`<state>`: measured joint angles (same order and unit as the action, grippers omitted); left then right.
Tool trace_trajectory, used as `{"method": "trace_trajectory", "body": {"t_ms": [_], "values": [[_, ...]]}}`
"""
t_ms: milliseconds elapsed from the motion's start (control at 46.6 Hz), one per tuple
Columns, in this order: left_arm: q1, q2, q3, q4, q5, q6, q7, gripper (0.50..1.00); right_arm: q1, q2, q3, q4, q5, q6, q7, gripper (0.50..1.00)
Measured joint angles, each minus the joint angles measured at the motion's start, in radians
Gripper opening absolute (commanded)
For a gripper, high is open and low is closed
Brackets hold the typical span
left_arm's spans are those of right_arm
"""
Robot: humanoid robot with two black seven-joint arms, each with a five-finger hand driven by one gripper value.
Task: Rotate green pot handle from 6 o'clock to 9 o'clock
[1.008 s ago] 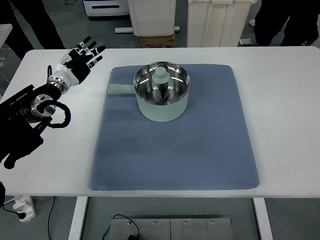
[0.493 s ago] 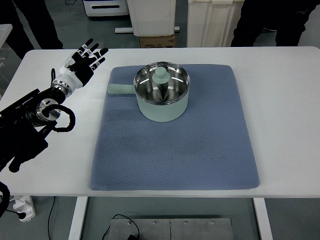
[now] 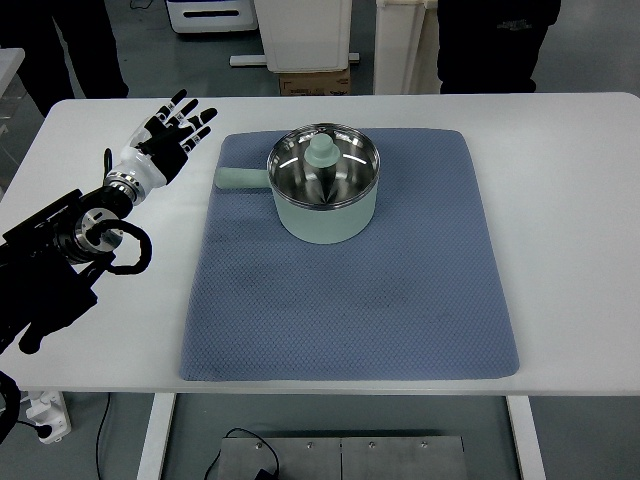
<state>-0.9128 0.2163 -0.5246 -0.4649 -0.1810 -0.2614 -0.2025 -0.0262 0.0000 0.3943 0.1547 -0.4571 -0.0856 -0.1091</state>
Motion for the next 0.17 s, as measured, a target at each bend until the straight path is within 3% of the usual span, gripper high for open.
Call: {"method": "trace_trajectory", "body": {"t_ms": [172], "values": [[0.000,0.000,-0.001,0.000,0.000,0.000,0.000,1.000,0.000,0.000,0.000,-0.001,0.000,-0.001,0.000,1.000]]}}
